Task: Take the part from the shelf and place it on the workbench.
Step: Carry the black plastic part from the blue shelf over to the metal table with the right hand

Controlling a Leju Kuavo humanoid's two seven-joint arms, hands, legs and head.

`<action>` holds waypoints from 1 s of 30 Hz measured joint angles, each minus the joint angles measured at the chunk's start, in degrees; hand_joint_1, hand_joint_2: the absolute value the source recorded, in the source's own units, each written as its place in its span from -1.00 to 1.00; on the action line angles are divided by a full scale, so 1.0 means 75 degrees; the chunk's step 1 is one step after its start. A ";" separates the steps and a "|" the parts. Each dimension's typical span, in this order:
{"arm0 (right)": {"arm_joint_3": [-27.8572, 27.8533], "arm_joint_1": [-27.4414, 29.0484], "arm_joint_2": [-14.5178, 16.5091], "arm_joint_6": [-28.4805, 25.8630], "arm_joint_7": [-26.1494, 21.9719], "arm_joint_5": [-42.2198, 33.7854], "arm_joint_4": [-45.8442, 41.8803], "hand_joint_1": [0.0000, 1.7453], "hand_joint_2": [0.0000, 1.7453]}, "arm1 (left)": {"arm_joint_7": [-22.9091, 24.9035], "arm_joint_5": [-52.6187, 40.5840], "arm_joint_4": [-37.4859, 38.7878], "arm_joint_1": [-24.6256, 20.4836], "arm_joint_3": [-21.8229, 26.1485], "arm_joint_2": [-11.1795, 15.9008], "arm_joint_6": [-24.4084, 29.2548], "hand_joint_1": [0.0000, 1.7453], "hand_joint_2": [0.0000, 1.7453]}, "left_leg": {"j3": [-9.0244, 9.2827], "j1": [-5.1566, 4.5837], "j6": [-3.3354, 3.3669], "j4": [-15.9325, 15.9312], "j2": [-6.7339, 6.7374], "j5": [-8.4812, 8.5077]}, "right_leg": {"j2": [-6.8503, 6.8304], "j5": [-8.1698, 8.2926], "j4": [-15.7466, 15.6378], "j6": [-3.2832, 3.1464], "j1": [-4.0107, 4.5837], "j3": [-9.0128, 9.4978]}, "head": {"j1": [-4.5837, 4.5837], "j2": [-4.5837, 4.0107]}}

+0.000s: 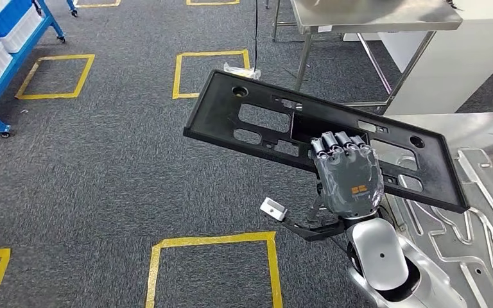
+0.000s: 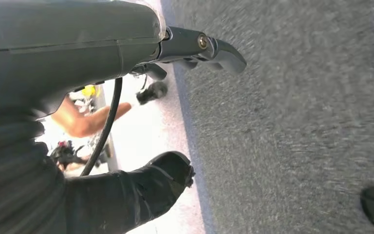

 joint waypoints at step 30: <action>-0.0023 -0.0140 0.0456 0.0626 0.0075 0.0001 0.0127 1.00 1.00 | -0.0007 0.0018 -0.0117 -0.0008 0.0315 -0.0017 -0.0096 -1.00 1.00 | -0.0387 -0.0023 0.0076 0.0707 -0.0168 -0.0342 | 0.0108 -0.0033 -0.0078 -0.0112 0.0056 0.0128 | 0.0010 0.0000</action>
